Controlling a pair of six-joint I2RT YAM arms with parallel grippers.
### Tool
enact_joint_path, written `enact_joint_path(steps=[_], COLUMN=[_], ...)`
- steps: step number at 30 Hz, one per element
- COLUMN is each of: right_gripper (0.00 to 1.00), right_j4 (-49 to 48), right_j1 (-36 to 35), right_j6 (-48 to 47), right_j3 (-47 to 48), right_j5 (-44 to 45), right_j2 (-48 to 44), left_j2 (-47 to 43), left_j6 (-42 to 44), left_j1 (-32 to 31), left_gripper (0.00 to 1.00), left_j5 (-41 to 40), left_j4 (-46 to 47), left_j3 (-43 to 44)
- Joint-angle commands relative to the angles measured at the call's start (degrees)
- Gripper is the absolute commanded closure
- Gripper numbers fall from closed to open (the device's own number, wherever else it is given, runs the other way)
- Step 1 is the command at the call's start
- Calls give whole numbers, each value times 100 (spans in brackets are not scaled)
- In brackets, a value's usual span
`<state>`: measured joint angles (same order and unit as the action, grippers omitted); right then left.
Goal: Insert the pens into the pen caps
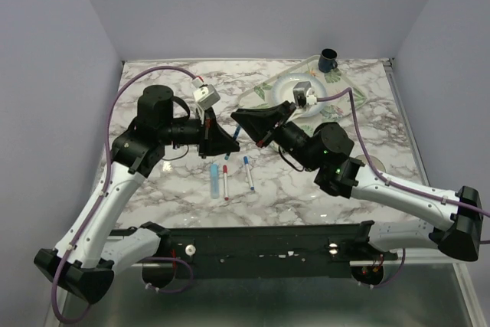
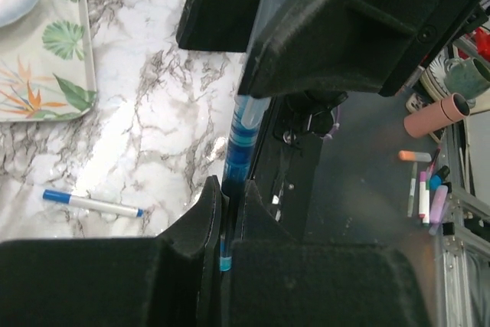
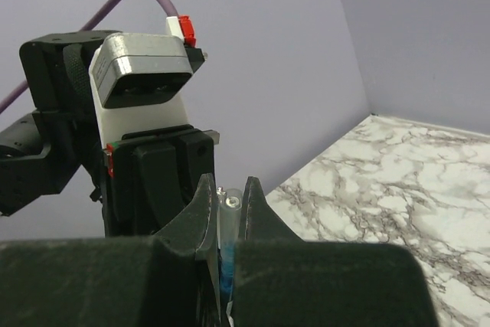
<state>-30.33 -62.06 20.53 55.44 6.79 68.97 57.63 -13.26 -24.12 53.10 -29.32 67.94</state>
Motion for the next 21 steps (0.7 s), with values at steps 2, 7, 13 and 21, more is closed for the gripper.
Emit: enact_joint_path(steps=[2,7,13,21], right_gripper=[99,99,99,90], right_j4=[3419,3805,3963,4159], right_j1=[-824,-834,-843,-843], right_j6=[197,547,908,1506], right_j3=[-763,-754,-851,282], right_j5=[-2911,-2623,-2184,-363], right_j2=[1048,1057,811,249], left_j2=[424,548,311,-190], left_j6=[-476,-196,113,-256], left_j1=[337,364,426,426], left_gripper=[100,100,100,100], left_j5=[-1382,-1689,-1883,-1233], left_j4=[2668,2081,2009,2571], left_j3=[1028,1467,1204,-234])
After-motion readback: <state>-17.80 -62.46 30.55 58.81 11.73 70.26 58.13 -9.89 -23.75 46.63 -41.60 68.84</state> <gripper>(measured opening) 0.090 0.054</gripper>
